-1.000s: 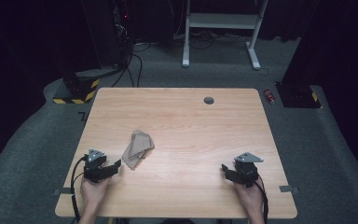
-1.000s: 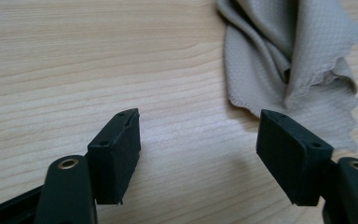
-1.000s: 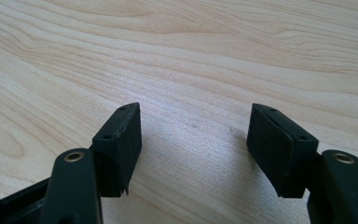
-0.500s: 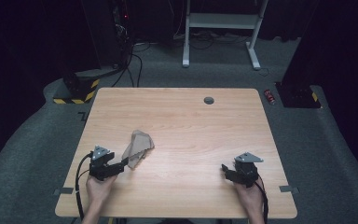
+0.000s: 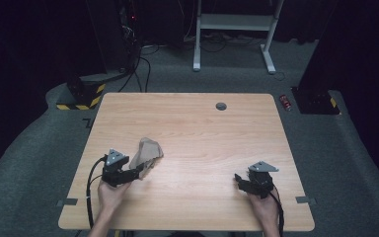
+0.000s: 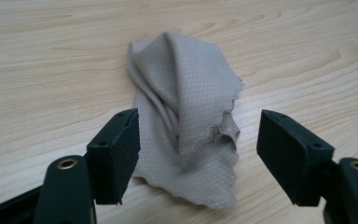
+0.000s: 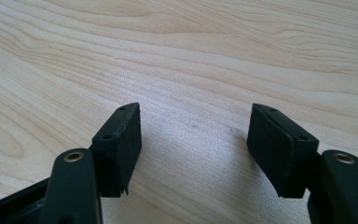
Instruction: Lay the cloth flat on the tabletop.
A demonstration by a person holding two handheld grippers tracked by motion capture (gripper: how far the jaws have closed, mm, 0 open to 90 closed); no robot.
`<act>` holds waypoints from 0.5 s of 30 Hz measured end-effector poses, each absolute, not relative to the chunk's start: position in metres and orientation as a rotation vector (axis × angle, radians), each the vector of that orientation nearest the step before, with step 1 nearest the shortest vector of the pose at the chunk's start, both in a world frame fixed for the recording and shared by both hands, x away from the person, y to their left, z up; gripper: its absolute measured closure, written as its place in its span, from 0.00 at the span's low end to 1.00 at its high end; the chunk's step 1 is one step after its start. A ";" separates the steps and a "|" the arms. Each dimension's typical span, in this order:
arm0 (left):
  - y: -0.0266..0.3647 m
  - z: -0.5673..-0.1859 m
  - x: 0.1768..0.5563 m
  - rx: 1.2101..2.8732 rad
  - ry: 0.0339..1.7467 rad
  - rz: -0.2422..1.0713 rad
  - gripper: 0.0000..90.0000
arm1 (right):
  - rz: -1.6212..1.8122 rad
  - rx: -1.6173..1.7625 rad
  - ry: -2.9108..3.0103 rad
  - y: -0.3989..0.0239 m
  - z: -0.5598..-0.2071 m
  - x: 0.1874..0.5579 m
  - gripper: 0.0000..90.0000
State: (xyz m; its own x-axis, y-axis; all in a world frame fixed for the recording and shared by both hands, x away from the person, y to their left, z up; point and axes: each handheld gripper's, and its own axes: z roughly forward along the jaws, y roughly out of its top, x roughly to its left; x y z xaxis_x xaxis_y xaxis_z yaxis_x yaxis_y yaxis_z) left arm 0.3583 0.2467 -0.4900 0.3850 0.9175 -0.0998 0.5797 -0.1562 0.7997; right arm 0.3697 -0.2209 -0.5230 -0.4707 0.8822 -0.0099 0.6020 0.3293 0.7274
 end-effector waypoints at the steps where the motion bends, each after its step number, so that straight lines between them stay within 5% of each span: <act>1: 0.245 -0.490 0.360 1.854 1.293 0.535 0.34 | 0.939 1.310 2.195 -0.221 -0.523 0.370 0.39; 15: 0.229 -0.504 0.383 1.920 1.322 0.515 0.34 | 0.939 1.307 2.197 -0.221 -0.523 0.370 0.38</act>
